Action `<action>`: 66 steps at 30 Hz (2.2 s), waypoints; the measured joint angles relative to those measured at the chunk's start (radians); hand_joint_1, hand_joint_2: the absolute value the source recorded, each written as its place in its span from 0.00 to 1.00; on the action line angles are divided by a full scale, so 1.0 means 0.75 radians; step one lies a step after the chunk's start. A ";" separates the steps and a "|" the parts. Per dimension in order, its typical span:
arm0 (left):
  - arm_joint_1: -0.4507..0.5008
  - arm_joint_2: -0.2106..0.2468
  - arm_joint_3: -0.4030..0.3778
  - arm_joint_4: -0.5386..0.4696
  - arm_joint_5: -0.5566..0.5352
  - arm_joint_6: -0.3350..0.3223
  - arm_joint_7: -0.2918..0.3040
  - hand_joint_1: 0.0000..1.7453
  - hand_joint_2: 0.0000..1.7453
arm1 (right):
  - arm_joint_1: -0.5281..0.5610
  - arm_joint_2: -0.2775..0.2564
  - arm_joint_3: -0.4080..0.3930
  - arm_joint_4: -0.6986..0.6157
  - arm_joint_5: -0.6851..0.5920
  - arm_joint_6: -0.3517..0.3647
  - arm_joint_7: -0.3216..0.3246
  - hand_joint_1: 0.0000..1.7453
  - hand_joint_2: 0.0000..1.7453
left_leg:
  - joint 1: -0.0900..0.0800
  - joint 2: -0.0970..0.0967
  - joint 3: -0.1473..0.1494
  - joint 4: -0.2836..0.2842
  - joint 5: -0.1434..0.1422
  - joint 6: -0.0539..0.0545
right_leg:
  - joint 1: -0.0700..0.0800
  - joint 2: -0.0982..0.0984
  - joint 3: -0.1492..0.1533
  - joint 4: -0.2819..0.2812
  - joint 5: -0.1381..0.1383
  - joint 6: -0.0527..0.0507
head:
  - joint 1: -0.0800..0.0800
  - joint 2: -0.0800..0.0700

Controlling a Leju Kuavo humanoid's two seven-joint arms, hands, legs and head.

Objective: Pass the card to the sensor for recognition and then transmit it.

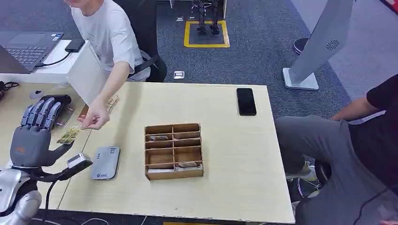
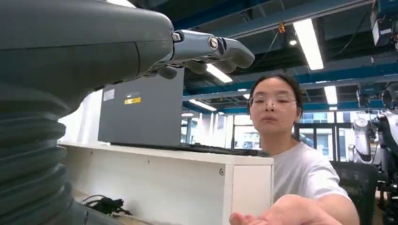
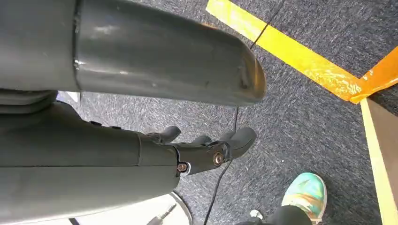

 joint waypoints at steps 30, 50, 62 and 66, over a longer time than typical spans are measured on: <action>-0.023 0.022 -0.003 0.026 0.083 -0.065 -0.021 1.00 1.00 | -0.002 0.000 0.034 0.028 0.038 -0.051 0.001 0.00 0.00 | 0.000 0.000 0.000 0.000 0.000 0.000 | 0.000 0.000 0.000 0.000 0.000 0.000 | 0.000 0.000; 0.044 0.038 -0.019 -0.048 0.698 -0.775 -0.223 1.00 1.00 | -0.007 0.000 0.045 0.048 0.051 -0.059 -0.001 0.00 0.00 | 0.000 0.001 0.000 0.000 0.000 0.000 | 0.000 0.001 -0.001 0.000 0.000 0.000 | 0.001 0.000; 0.113 0.034 -0.125 -0.073 0.548 -0.757 -0.143 1.00 1.00 | -0.010 0.000 0.063 0.037 0.052 -0.038 0.013 0.00 0.00 | 0.000 0.000 0.000 0.000 0.000 0.000 | 0.000 0.000 0.000 0.000 0.000 0.000 | 0.001 0.000; 0.112 0.019 -0.167 -0.071 0.508 -0.729 -0.127 1.00 1.00 | -0.010 0.000 0.066 0.031 0.054 -0.028 0.020 0.00 0.00 | 0.000 0.000 0.000 0.000 0.000 0.000 | 0.000 0.000 0.000 0.000 0.000 0.000 | 0.002 0.000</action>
